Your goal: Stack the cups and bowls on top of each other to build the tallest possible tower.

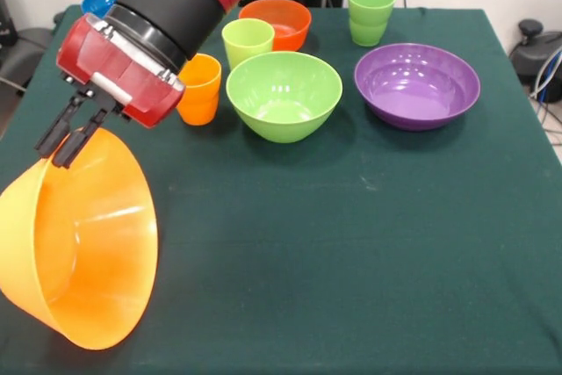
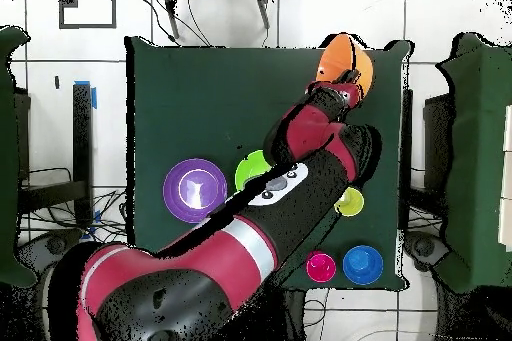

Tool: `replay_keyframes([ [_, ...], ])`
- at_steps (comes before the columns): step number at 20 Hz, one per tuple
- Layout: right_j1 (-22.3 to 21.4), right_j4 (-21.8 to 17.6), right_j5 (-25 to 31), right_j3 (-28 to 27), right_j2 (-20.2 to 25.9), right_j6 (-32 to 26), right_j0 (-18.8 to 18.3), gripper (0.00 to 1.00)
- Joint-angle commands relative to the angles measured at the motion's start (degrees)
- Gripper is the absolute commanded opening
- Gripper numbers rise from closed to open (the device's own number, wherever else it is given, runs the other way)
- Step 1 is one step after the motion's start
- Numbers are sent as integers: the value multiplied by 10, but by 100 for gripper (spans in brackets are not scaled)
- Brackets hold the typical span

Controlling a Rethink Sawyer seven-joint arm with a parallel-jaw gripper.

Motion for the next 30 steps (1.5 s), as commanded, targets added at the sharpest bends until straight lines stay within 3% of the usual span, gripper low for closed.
replay_keyframes([
  [1,-1,18,11,38,69,86,24,0],
  [7,-7,23,17,49,75,88,33,0],
  [22,34,110,-2,68,74,107,67,0],
  [30,35,132,3,79,92,108,72,0],
])
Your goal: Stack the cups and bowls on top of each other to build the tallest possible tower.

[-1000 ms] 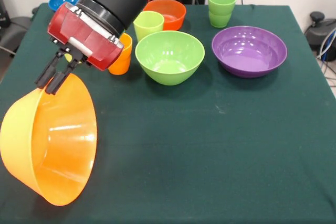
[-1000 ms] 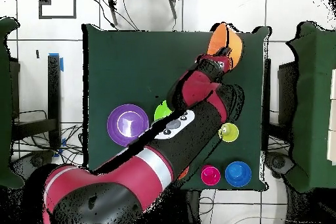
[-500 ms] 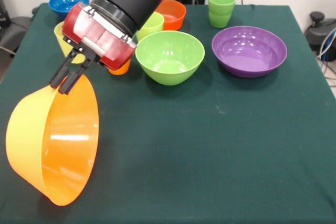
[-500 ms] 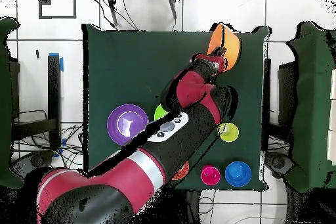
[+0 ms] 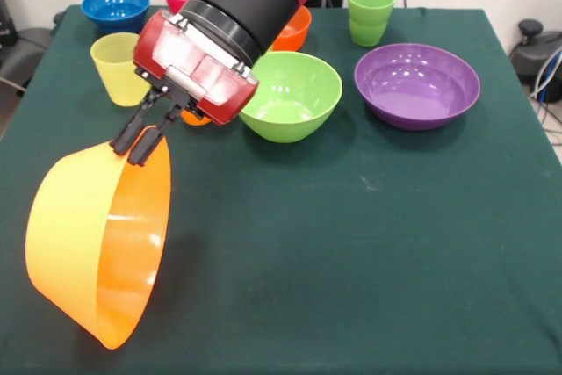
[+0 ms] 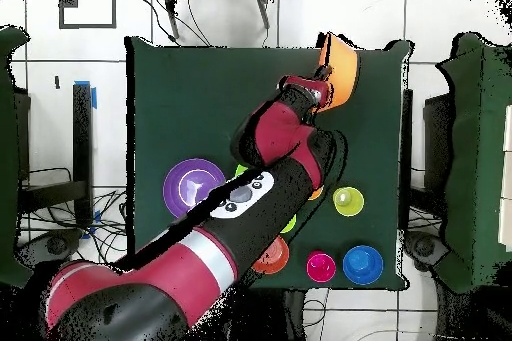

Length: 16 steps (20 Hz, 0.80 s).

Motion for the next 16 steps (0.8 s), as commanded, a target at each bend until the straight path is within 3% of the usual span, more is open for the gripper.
replay_keyframes([
  [1,40,27,3,45,94,109,15,0],
  [8,21,19,45,49,148,105,-8,0],
  [16,11,21,51,62,176,108,-16,0],
])
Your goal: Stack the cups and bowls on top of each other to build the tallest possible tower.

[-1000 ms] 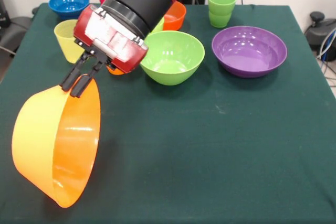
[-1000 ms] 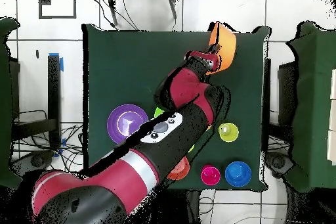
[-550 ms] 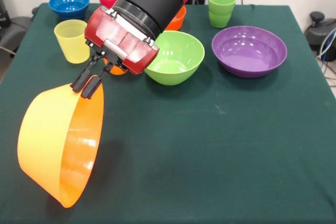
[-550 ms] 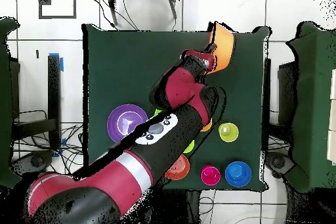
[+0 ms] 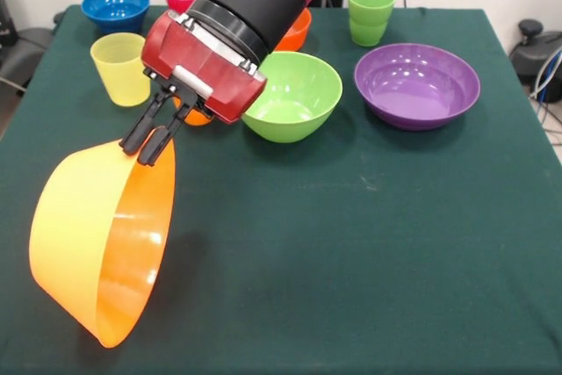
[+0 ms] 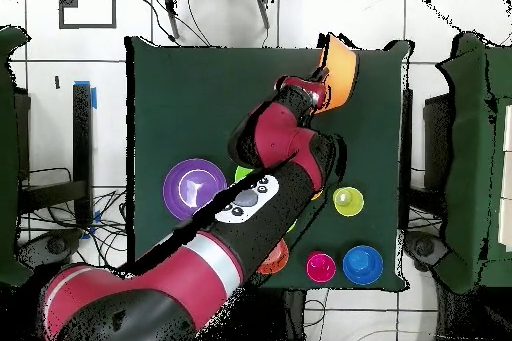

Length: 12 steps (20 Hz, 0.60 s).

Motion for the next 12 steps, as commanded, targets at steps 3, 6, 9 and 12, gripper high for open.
replay_keyframes([
  [3,27,3,52,49,160,107,-17,0],
  [6,17,-8,56,55,182,104,-29,0],
  [9,8,-18,59,59,202,99,-40,0],
  [12,-1,-28,61,65,226,94,-55,0],
])
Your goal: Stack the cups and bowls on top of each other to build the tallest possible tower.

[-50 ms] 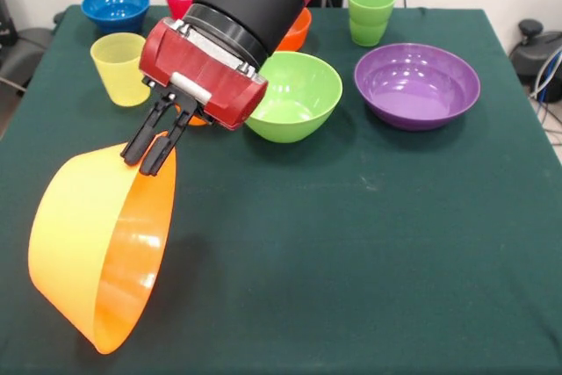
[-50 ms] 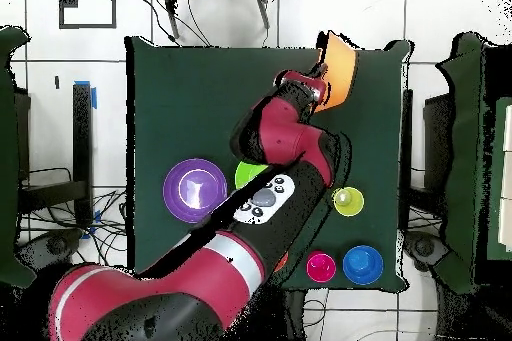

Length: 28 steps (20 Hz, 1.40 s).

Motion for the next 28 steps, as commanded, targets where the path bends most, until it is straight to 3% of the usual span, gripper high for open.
replay_keyframes([
  [1,31,-31,62,66,175,93,-29,0],
  [14,-1,-45,92,104,250,75,-70,0],
  [28,-19,-46,112,127,280,59,-88,0],
])
